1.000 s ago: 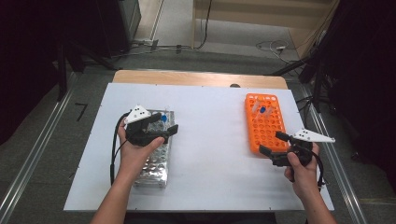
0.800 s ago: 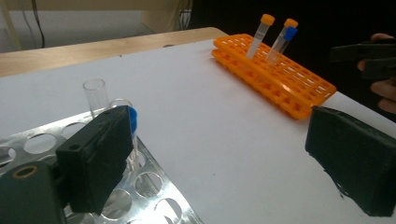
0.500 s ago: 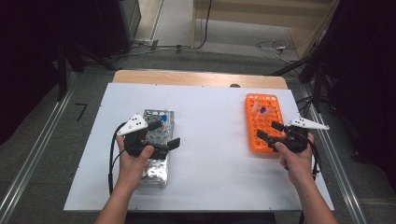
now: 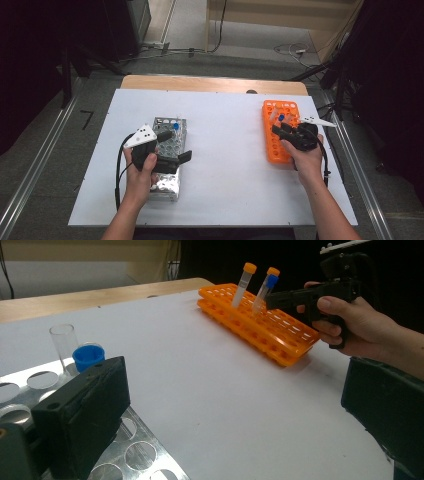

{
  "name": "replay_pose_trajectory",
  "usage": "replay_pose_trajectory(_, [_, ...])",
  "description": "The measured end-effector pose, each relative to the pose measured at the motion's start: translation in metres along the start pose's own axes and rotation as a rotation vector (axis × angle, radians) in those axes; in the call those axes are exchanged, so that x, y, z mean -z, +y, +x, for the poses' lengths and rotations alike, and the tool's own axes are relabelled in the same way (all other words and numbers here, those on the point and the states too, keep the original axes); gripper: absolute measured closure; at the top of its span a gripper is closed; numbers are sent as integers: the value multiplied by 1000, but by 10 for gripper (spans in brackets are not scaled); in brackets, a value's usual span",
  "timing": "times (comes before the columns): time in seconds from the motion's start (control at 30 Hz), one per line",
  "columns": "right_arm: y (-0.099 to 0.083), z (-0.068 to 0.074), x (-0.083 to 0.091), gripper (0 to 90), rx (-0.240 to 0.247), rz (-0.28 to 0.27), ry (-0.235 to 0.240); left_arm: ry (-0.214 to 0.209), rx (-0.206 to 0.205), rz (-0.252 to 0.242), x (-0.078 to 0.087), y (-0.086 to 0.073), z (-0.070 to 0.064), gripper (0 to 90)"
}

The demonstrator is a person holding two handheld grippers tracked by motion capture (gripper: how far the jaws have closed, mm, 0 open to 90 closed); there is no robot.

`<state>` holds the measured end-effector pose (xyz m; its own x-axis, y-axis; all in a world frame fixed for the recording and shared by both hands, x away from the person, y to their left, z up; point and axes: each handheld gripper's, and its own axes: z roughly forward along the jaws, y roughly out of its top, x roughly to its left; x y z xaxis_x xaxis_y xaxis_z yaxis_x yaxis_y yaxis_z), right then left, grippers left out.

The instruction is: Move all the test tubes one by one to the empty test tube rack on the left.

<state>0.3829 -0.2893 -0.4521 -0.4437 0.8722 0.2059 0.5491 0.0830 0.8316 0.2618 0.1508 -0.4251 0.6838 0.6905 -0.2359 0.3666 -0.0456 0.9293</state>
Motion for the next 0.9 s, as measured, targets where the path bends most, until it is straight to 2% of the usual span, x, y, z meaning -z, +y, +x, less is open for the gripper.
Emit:
replay_pose_trajectory(0.33, [2,0,-21,624,-23,81,-77,0,-9,8,0,0,-2,0])
replay_pose_trajectory(0.47, [4,2,-25,670,-15,100,-101,0,-8,9,-1,0,-2,0])
replay_pose_trajectory(0.7, [4,4,-26,744,-7,95,-140,1,-10,9,-1,0,-2,0])
replay_pose_trajectory(0.9, [3,4,-21,749,1,43,-143,-1,-10,6,-1,0,-3,0])
